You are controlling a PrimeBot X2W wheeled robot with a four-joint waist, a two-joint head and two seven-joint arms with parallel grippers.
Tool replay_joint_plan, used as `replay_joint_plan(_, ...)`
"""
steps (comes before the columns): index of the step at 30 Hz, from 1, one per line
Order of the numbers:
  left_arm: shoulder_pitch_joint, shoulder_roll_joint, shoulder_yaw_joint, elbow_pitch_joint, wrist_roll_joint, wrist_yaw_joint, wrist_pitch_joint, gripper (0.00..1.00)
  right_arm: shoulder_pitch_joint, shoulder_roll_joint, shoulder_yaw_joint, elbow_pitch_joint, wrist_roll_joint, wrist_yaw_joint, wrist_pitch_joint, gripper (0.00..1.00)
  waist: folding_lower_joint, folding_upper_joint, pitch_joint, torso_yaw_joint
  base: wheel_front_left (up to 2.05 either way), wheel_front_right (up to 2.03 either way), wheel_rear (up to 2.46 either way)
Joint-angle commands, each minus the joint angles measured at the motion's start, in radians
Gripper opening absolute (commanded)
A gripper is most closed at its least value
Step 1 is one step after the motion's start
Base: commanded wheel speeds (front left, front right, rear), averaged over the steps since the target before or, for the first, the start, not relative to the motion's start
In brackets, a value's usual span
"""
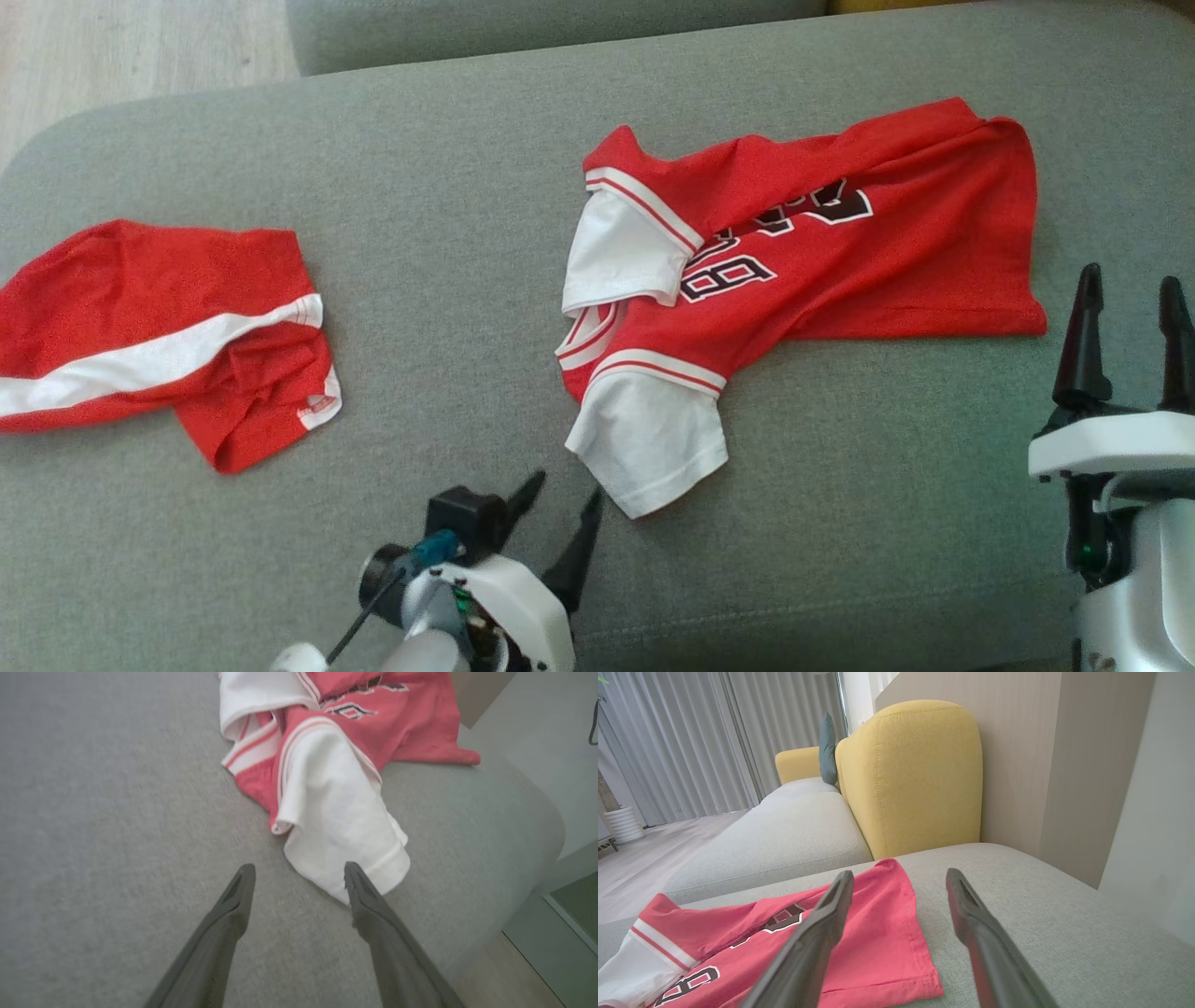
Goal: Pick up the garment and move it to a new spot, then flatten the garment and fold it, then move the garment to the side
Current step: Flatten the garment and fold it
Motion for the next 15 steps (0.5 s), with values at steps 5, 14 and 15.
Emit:
replay_joint_plan(5, -0.038, 0.004, -0.02, 0.001, -0.058, -0.025, 0.066, 1.0, -0.014, -0.004, 0.042, -0.034, 0.006, 0.007, 0.008, 1.0, 0.0001, 0.0, -0.002, -0.014, 0.0, 0.0, 0.0)
replay_joint_plan(14, -0.111, 0.004, -0.081, 0.073, -0.104, 0.001, 0.075, 1.0, -0.021, -0.003, 0.051, -0.053, 0.004, 0.007, 0.013, 1.0, 0.0001, 0.0, 0.022, -0.052, 0.0, 0.0, 0.0)
replay_joint_plan(15, -0.119, 0.004, -0.087, 0.081, -0.11, 0.004, 0.071, 1.0, -0.022, -0.003, 0.052, -0.055, 0.003, 0.007, 0.014, 1.0, 0.0001, 0.0, 0.024, -0.055, 0.0, 0.0, 0.0)
